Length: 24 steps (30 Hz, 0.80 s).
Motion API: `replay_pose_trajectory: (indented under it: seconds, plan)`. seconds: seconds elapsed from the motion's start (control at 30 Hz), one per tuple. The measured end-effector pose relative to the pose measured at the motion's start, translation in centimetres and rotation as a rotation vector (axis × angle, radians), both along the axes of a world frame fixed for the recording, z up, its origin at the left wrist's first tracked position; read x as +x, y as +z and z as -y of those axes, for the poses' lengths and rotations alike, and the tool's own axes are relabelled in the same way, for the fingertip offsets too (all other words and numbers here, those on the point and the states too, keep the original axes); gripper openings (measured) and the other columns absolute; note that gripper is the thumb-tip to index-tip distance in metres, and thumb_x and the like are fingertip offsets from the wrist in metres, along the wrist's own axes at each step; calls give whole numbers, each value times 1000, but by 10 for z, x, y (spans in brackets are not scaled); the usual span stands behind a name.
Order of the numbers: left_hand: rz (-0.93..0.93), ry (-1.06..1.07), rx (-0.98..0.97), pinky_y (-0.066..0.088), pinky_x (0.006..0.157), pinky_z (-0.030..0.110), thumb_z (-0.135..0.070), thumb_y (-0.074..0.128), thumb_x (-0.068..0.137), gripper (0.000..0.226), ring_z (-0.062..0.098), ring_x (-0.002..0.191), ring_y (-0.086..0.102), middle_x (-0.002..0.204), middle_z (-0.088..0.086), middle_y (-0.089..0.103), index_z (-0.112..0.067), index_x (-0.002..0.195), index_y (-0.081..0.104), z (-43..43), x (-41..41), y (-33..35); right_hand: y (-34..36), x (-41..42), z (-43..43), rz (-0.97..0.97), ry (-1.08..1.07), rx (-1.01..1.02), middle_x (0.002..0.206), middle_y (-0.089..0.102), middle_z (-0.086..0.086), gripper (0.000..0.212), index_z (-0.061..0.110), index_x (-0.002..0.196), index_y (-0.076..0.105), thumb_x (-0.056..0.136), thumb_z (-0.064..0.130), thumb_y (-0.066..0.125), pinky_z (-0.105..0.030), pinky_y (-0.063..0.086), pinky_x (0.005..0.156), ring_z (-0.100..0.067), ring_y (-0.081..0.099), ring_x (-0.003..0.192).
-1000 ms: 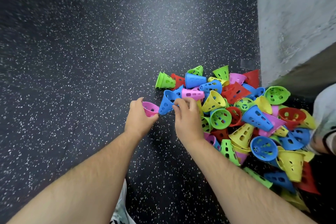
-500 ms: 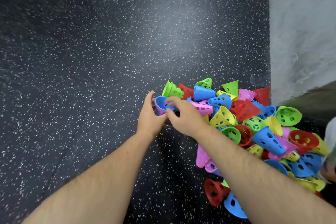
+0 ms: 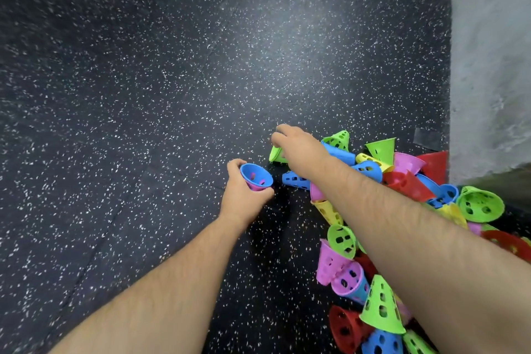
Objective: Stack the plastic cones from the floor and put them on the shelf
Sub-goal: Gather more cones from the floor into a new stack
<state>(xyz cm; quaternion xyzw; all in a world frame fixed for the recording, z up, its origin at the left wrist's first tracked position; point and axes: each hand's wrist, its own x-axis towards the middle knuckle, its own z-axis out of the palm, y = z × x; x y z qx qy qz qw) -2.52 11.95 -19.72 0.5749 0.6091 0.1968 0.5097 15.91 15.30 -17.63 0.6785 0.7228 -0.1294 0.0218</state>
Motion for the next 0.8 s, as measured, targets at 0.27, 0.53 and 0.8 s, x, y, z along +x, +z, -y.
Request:
replay_pose_trajectory:
  seconds: [0.27,0.53,0.8]
  plan:
    - [92,-1,36,48,77,19,-15,90,70,65,10,91,60,113,3,62,-22,120,49,-3,6,-2,-1,13,8,-23,14,80,105,50,-5,21,13,108,56,90,2,57,-39,47,72,-27,49,99]
    - [152,-28,85,43,70,5,-20,96,67,71,5,90,58,110,-5,60,-23,120,49,-7,15,8,44,7,54,-628,-435,479,119,51,-5,13,6,106,66,98,12,57,-9,37,85,4,43,87]
    - [239,-150,108,52,83,19,-39,92,56,77,1,88,63,108,-9,67,-34,119,49,0,27,18,35,-5,103,-646,-307,253,101,66,8,17,27,109,63,93,32,58,-28,45,90,-6,57,96]
